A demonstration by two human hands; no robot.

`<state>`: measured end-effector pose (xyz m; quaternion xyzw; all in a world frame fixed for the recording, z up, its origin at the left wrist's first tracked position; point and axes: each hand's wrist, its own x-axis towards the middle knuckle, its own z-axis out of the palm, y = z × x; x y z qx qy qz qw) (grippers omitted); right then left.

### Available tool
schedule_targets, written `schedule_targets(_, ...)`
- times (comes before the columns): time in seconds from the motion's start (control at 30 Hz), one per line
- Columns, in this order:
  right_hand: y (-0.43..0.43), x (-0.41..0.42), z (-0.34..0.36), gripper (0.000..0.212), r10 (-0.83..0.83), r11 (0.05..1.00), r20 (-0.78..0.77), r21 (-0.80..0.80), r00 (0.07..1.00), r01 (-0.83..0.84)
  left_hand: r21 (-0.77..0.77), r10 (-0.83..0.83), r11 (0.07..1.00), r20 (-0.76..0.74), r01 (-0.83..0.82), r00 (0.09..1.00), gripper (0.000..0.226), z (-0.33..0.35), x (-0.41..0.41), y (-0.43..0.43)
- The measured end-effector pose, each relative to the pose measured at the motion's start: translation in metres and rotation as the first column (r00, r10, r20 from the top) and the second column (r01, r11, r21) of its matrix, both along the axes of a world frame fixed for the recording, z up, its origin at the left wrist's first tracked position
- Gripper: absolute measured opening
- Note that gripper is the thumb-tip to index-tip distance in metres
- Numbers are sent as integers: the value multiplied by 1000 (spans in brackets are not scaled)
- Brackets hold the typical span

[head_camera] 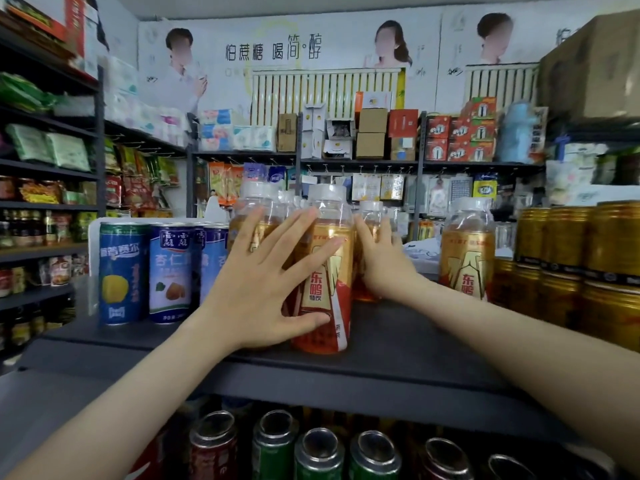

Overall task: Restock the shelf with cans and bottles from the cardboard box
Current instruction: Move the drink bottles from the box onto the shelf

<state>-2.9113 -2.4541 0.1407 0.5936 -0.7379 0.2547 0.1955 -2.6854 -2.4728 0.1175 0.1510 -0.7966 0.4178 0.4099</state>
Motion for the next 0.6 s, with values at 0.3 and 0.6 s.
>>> schedule_targets(0.3, 105, -46, 5, 92, -276, 864, -298, -494, 914, 100, 13, -28, 1000, -18, 28, 999, 77, -1, -3, 3)
schedule_targets(0.6, 119, -59, -22, 120, 92, 984, 437, -177, 895, -15, 48, -20, 999, -10, 21, 1000, 76, 0, -2, 7)
